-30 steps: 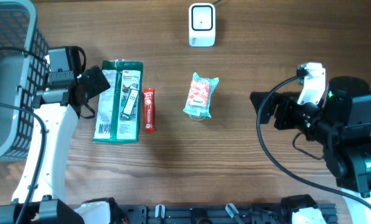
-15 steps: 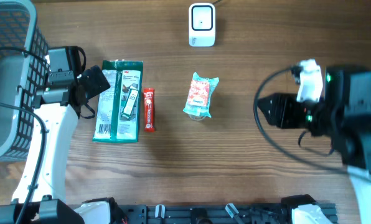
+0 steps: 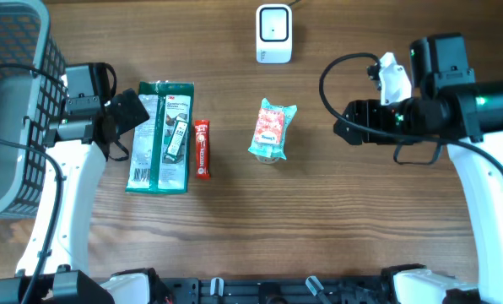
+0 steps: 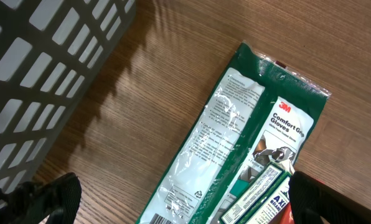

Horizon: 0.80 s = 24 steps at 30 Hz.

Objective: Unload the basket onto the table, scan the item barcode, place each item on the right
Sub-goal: 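Move the right gripper left over the teal wipes pack stack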

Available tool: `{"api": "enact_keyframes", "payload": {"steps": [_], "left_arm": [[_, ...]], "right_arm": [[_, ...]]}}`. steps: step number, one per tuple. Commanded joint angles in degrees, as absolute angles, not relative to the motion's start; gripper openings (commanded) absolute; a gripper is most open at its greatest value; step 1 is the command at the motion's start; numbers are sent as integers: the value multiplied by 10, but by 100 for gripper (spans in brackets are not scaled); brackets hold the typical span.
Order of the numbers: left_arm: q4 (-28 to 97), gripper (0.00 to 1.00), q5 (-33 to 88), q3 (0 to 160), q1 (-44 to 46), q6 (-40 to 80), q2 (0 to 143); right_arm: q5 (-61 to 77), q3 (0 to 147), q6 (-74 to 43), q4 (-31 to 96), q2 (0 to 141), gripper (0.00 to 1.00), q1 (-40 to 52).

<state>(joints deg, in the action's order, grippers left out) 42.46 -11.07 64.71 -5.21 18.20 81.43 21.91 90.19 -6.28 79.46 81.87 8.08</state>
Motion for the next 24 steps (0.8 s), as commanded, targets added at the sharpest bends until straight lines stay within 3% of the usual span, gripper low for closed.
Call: {"api": "enact_keyframes", "payload": {"steps": [1,24], "left_arm": [[425,100,-110,649,-54,189,811],[425,100,-110,649,-54,189,811]], "right_arm": [[232,879,-49,781,827,73,95],[230,711,-103,585,827,70,170]]}}
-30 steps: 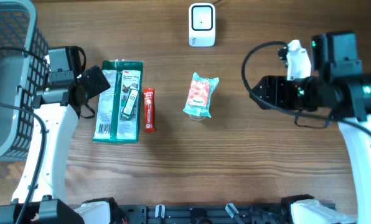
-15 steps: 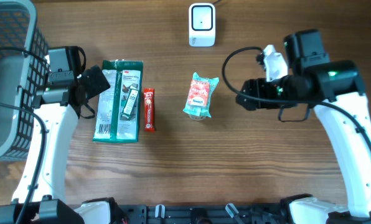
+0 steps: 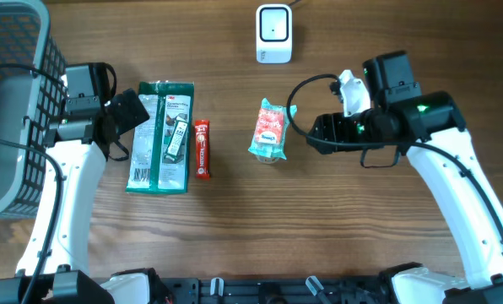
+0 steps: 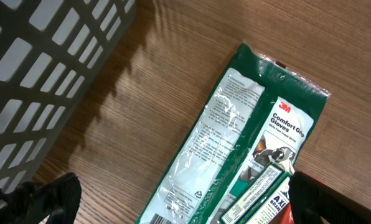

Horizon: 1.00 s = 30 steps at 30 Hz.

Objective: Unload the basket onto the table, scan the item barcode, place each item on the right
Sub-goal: 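Move the right gripper left over the teal wipes pack stack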

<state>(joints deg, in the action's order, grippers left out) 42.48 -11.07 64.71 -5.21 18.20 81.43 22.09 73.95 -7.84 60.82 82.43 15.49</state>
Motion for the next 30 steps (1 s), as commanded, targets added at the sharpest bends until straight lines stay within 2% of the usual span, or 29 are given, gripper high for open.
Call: {"api": "enact_keyframes", "payload": {"steps": [1,7,10,16,22,30], "left_arm": [[425,100,-110,649,-54,189,811],[425,100,-110,649,-54,189,811],[425,100,-110,649,-54,189,811],[425,100,-110,649,-54,189,811],[425,100,-110,649,-54,189,811],[425,100,-110,649,-54,189,811]], "right_arm": [[230,698,-109,567,829,70,177],[230,655,-152,476,839,68,212],[230,651,-172,444,847,62,219],[230,651,-182,399,880,57,223],[232,651,-188,366,916,40,223],[232,658,-212,364,907,42,223]]}}
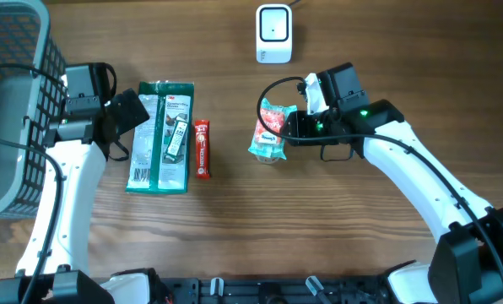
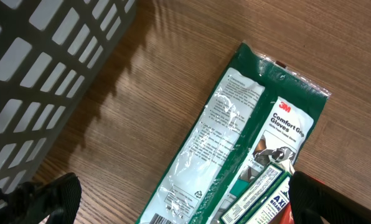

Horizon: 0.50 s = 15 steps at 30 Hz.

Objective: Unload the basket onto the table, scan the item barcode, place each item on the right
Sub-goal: 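Move the right gripper left over the teal wipes pack stack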

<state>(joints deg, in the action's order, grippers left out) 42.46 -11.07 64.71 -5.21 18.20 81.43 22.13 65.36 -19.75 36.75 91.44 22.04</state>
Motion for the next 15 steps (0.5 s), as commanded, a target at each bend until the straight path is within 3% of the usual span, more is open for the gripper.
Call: {"api": "enact_keyframes", "payload": {"steps": [1,15], "left_arm": [[425,100,-110,649,-54,189,811],[425,100,-110,649,-54,189,811]], "right_arm": [[232,659,-212,364,903,42,223],[251,663,-210,346,899,42,223]]}}
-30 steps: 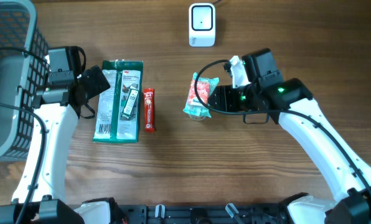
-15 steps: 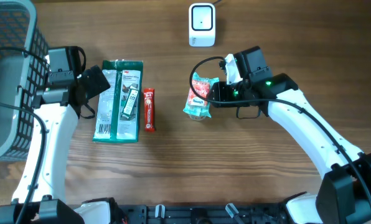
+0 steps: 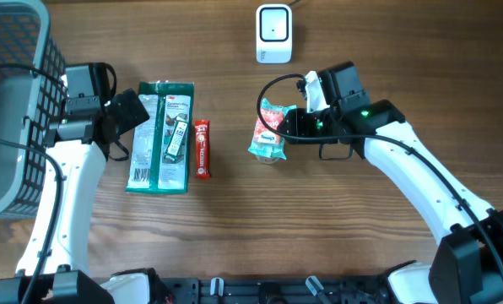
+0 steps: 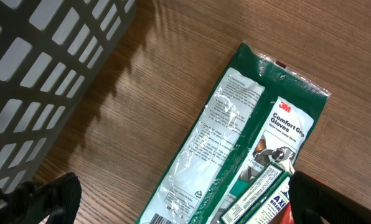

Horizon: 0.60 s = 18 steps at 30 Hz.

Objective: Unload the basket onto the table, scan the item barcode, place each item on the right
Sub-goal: 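Move the right gripper left over the teal wipes pack stack, then grasp the red Kleenex tissue pack on top with the right gripper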

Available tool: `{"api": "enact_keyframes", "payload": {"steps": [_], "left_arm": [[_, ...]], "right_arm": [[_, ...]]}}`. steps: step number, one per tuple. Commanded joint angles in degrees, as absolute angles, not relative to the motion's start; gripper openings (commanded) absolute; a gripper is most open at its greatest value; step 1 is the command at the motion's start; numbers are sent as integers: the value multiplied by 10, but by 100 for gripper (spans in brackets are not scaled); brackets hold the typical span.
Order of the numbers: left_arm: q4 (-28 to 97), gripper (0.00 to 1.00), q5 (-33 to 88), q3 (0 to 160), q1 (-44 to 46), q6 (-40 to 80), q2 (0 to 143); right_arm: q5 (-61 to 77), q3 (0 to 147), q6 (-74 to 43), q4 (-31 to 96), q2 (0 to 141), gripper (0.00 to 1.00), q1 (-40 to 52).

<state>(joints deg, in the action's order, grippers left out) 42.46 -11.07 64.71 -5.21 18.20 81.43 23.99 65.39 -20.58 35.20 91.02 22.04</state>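
Observation:
A teal and pink snack pack (image 3: 267,131) lies mid-table, below the white scanner (image 3: 273,34) at the far edge. My right gripper (image 3: 287,125) is at the pack's upper right edge, fingers against or over it; the overhead view does not show how its jaws stand. My left gripper (image 3: 136,114) is at the left edge of a green gloves pack (image 3: 160,135). In the left wrist view my left gripper (image 4: 182,200) is open wide, with the gloves pack (image 4: 235,143) lying between the black fingers (image 4: 48,196).
A red snack bar (image 3: 202,149) lies right of the gloves pack. A grey mesh basket (image 3: 7,110) stands at the left edge, its wall (image 4: 30,74) close beside the left gripper. A black cable loops above the right wrist.
My right gripper has shifted a touch further left onto the snack pack's right edge. The left arm and all items stay where they were.
My right gripper was at the far right of the table, well away from the snack pack. Then it was halfway toward the pack, then at its right edge, where it stays now. The left gripper stayed open over the gloves pack throughout.

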Motion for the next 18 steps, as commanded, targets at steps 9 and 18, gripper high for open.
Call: {"api": "enact_keyframes", "payload": {"steps": [9,18], "left_arm": [[425,100,-110,649,-54,189,811],[425,100,-110,649,-54,189,811]], "right_arm": [[251,662,-210,342,911,42,233],[239,662,-210,337,911,43,243]]}}
